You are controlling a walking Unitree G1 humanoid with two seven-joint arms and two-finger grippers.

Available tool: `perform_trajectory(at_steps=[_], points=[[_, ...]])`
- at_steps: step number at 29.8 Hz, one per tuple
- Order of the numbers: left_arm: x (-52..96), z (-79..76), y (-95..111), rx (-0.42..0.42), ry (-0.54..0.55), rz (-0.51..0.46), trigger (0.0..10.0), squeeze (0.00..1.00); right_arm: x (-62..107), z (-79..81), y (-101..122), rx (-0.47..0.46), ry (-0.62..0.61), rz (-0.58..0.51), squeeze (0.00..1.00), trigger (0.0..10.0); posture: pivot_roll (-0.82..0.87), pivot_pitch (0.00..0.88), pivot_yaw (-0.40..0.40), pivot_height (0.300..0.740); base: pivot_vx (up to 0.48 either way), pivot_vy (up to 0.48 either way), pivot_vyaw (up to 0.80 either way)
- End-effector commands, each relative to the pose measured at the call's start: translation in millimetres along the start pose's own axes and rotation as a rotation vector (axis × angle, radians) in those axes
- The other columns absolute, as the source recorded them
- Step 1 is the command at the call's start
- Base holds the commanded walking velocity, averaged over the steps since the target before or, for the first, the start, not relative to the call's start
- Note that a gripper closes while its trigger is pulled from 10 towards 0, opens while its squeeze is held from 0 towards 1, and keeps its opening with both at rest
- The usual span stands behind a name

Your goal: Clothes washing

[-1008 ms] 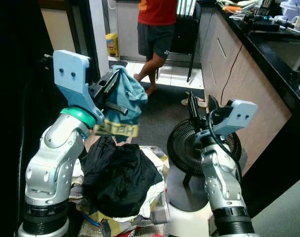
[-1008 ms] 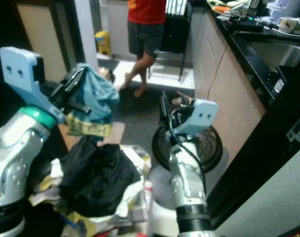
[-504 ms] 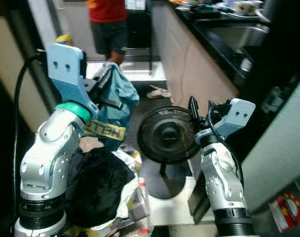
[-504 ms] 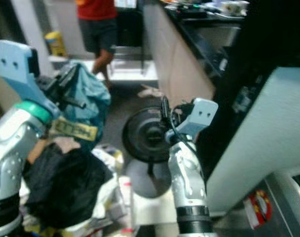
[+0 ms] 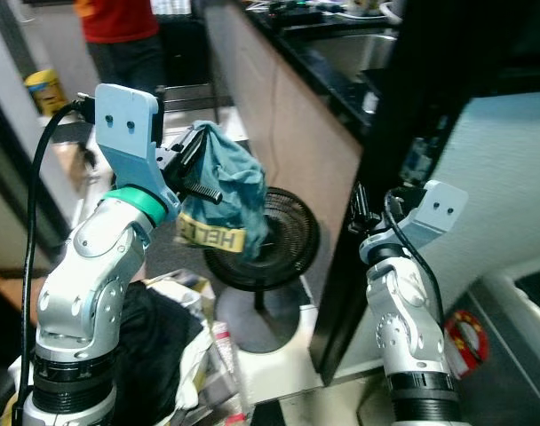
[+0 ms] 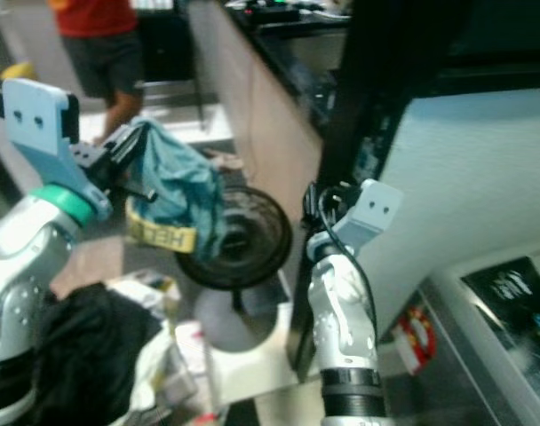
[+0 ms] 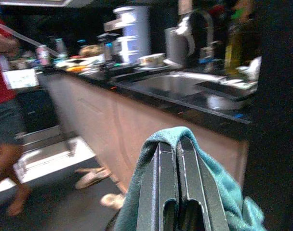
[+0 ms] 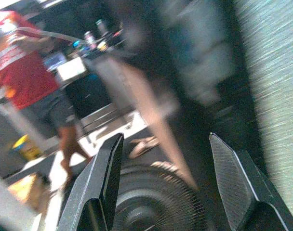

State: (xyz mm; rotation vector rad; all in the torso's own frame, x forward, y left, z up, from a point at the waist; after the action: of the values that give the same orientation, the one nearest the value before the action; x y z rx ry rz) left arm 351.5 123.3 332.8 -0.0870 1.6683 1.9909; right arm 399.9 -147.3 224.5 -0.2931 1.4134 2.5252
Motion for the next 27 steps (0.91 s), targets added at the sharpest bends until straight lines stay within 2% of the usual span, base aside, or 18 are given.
perform_trajectory(at_steps=[1,5,6,7,9,10,11,13,14,16,17,18,19,20,21,22,25,27], points=[[0.7,-1.4,-5,-0.014,-0.006,0.018,10.0,0.00,1.2,0.3,-1,-0.008,0.002,0.007,0.00,10.0,0.06,0.016,0.055,0.731,0.000,0.000,-0.78],[0.8,-3.8,-4,-0.034,-0.021,0.008,10.0,0.00,1.8,3.3,2,0.026,0.023,-0.011,0.00,10.0,0.06,0.015,0.056,0.731,0.000,0.000,-0.79],[2.0,-11.4,0,-0.079,-0.067,-0.026,10.0,0.00,2.5,7.2,7,0.067,0.047,-0.039,0.00,10.0,0.06,0.015,0.056,0.731,0.000,0.000,-0.80],[4.9,-26.6,7,-0.171,-0.148,-0.072,10.0,0.00,4.3,15.9,12,0.133,0.098,-0.072,0.00,10.0,0.06,0.013,0.056,0.731,0.000,0.000,-0.41],[4.9,-26.6,7,-0.171,-0.148,-0.072,10.0,0.00,4.3,15.9,12,0.133,0.098,-0.072,0.00,10.0,0.06,0.013,0.056,0.731,0.000,0.000,-0.41],[8.0,-41.5,14,-0.252,-0.215,-0.122,10.0,0.00,7.1,27.3,14,0.204,0.159,-0.095,0.00,10.0,0.06,0.013,0.056,0.731,0.000,0.000,0.00],[8.0,-41.5,14,-0.252,-0.215,-0.122,10.0,0.00,7.1,27.3,14,0.204,0.159,-0.095,0.00,10.0,0.06,0.013,0.056,0.731,0.000,0.000,0.00],[10.0,-57.2,28,-0.401,-0.263,-0.209,10.0,0.00,13.1,50.4,18,0.329,0.265,-0.158,0.00,10.0,0.07,0.006,0.057,0.731,0.000,0.000,0.00],[10.0,-57.2,28,-0.401,-0.263,-0.209,10.0,0.00,13.1,50.4,18,0.329,0.265,-0.158,0.00,10.0,0.07,0.006,0.057,0.731,0.000,0.000,0.00],[6.3,-57.3,37,-0.523,-0.241,-0.270,10.0,0.00,17.6,67.8,25,0.414,0.340,-0.230,0.00,10.0,0.07,0.001,0.055,0.731,0.000,0.000,0.00],[6.3,-57.3,37,-0.523,-0.241,-0.270,10.0,0.00,17.6,67.8,25,0.414,0.340,-0.230,0.00,10.0,0.07,0.001,0.055,0.731,0.000,0.000,0.00],[2.8,-55.2,38,-0.545,-0.234,-0.280,10.0,0.00,19.2,78.1,31,0.426,0.376,-0.266,0.00,10.0,0.07,0.000,0.058,0.731,0.000,0.000,0.00],[1.5,-51.3,37,-0.491,-0.218,-0.264,10.0,0.00,19.1,82.4,34,0.421,0.387,-0.278,0.00,10.0,0.07,0.000,0.056,0.731,0.000,0.000,0.00],[1.5,-51.3,37,-0.491,-0.218,-0.264,10.0,0.00,19.1,82.4,34,0.421,0.387,-0.278,0.00,10.0,0.07,0.000,0.056,0.731,0.000,0.000,0.00],[0.2,-45.4,36,-0.417,-0.193,-0.244,10.0,0.00,18.6,86.4,39,0.408,0.398,-0.288,0.00,10.0,0.07,0.000,0.055,0.731,0.000,0.000,0.00],[0.2,-45.4,36,-0.417,-0.193,-0.244,10.0,0.00,18.6,86.4,39,0.408,0.398,-0.288,0.00,10.0,0.07,0.000,0.055,0.731,0.000,0.000,0.00],[-3.2,-29.4,31,-0.268,-0.123,-0.218,10.0,0.00,17.0,90.8,47,0.383,0.410,-0.312,0.00,10.0,0.06,0.000,0.048,0.731,0.000,0.000,0.00],[-3.8,-27.0,31,-0.249,-0.113,-0.220,10.0,0.00,17.0,91.2,47,0.379,0.411,-0.316,0.00,10.0,0.06,0.000,0.048,0.731,0.000,0.000,0.00]])
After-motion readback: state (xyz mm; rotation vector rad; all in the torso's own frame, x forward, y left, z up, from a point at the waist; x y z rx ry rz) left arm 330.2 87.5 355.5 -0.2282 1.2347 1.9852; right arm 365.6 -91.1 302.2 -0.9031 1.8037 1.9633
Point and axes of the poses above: a point about 5 cm out from each wrist's last joint towards the gripper, its own x axis pointing back from the gripper into the wrist, its own y axis along the axis of the wrist's last joint, z = x × y, the point moved 6 cm from there along -x, pointing out of the wrist towards the gripper, and after that the axes turned 8 degrees about -x, right-handed, at the moved point
